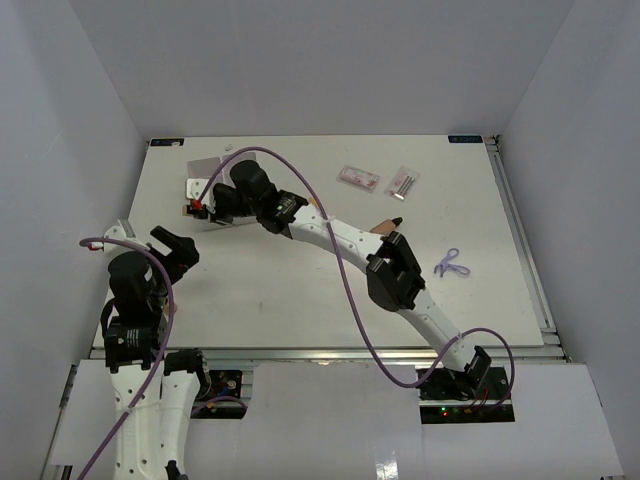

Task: Organize the makeup

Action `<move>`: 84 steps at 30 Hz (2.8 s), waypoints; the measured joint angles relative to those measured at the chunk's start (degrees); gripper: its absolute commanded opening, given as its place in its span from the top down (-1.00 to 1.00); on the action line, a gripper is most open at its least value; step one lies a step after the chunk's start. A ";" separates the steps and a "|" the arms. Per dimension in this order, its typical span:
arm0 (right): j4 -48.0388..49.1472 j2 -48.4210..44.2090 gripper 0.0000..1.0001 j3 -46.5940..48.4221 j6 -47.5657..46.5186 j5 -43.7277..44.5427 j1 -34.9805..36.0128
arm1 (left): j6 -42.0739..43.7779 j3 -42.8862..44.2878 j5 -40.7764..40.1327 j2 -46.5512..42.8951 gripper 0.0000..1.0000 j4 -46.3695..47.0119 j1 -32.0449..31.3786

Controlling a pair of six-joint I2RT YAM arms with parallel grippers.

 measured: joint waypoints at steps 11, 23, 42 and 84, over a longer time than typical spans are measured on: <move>23.36 12.06 0.85 0.16 0.70 10.48 -1.08 | -0.08 0.02 -1.41 -0.45 -0.96 -0.56 -0.11; 31.11 14.01 0.73 0.16 -3.39 11.46 -1.91 | -0.89 0.02 -1.06 -0.45 -0.96 -0.56 -0.28; 31.98 15.06 -0.45 -1.36 -5.55 12.42 -1.94 | -2.75 0.02 1.52 0.22 -0.96 -1.41 -0.37; -13.12 -74.56 -0.97 -86.48 8.23 -33.14 -49.48 | -7.74 -9.66 29.73 16.26 -0.93 6.23 -9.17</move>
